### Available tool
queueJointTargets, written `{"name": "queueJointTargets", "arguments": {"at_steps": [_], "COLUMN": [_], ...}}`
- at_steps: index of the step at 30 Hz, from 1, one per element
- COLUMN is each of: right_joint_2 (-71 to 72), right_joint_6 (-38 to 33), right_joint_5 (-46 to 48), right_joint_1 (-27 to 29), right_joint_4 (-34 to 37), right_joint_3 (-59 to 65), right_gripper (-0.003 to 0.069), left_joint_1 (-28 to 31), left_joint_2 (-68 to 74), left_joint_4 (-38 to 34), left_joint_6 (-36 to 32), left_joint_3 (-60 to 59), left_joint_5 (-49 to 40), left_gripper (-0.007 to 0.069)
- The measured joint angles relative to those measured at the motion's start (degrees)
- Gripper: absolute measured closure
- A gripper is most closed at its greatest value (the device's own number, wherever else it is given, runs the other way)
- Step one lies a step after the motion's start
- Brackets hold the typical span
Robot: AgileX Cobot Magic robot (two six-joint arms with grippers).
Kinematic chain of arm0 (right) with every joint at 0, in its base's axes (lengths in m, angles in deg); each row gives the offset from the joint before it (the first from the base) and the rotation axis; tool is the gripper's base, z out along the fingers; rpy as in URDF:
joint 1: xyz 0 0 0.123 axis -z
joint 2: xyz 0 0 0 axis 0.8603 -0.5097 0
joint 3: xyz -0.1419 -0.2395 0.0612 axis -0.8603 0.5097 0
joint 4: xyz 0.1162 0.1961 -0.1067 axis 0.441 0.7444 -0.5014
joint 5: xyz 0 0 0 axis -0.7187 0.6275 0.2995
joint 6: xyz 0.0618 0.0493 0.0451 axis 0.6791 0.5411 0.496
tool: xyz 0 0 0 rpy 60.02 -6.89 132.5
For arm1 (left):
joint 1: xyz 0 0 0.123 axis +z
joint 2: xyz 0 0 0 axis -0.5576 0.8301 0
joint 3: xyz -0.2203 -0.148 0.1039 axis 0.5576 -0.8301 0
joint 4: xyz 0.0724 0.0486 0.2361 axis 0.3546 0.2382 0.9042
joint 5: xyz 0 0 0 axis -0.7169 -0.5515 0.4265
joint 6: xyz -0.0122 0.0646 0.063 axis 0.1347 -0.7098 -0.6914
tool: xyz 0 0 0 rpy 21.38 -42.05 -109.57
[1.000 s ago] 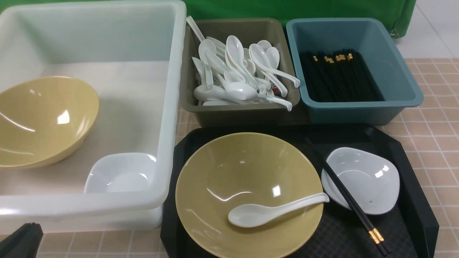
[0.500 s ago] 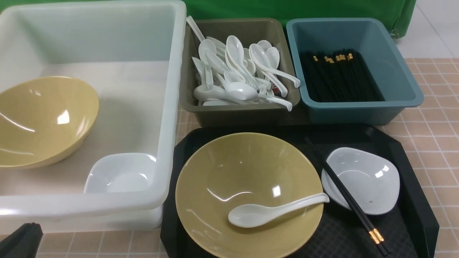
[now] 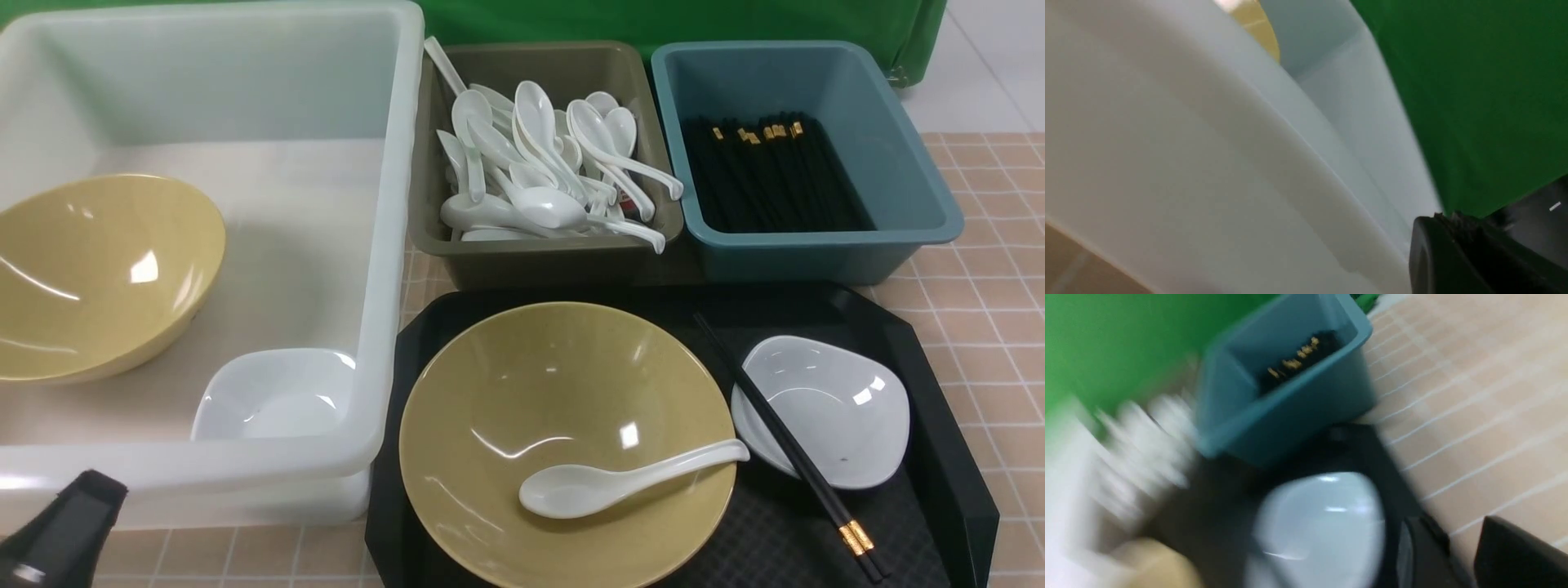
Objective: On brown table put chopsticks spoon bowls plates into blue grey white boxes.
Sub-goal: 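Move the grippers toward the tableware on the black tray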
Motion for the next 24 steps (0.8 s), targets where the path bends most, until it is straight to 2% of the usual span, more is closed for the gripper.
{"name": "queueJointTargets", "arguments": {"at_steps": [2,4,10,12,14,16,18,19,20,21,22,23,24], "right_joint_2": [0.0,0.0,0.0,0.0,0.0,0.0,-0.5,-0.7,-3.8,-6.5,-7.1,-12.5,-14.0], "right_joint_6": [10.8,15.3,6.4,4.1,-0.3,-8.2,-17.0,-17.8,-25.2,-29.3,-30.2,-37.1,-38.0], "right_joint_5": [-0.4,-0.4,-0.4,0.8,2.2,3.8,5.8,6.1,8.0,9.3,10.0,13.3,13.8], "right_joint_1": [0.0,0.0,0.0,-0.1,-0.7,-1.5,-2.3,-2.3,-2.8,-2.9,-2.9,-3.0,-3.0], "right_joint_4": [3.7,5.5,5.8,7.3,8.2,8.3,8.3,8.3,8.2,8.1,8.1,7.9,7.9], "right_joint_3": [0.0,0.0,0.0,0.0,-0.5,-3.2,-7.9,-9.0,-13.5,-16.4,-17.6,-22.1,-23.4], "right_gripper": [0.0423,0.0423,0.0423,0.0423,0.0423,0.0423,0.0428,0.043,0.0459,0.0484,0.049,0.0541,0.0548], "left_joint_1": [0.0,0.0,-0.3,-0.7,-0.7,-0.7,-0.7,-0.7,-0.7,-0.5,-0.6,-0.5,-0.5], "left_joint_2": [0.0,0.0,0.0,0.0,0.0,0.1,1.9,2.7,7.4,10.2,11.6,17.8,18.6], "left_joint_4": [-5.1,-7.6,-9.1,-7.5,-5.1,-1.3,3.8,5.0,10.5,14.3,15.1,22.6,22.6], "left_joint_6": [1.4,1.3,0.5,-5.3,-12.4,-20.6,-26.0,-26.5,-27.5,-27.3,-27.2,-25.6,-25.6], "left_joint_3": [0.0,0.0,0.1,2.8,7.9,14.0,19.5,20.7,25.7,27.7,28.7,32.6,33.1], "left_joint_5": [0.6,0.8,0.6,-1.3,-3.0,-5.0,-7.5,-8.2,-11.7,-13.7,-14.3,-19.8,-20.5], "left_gripper": [0.0623,0.0623,0.0623,0.0623,0.0623,0.0623,0.0623,0.0623,0.0623,0.0623,0.0623,0.0623,0.0623]}}
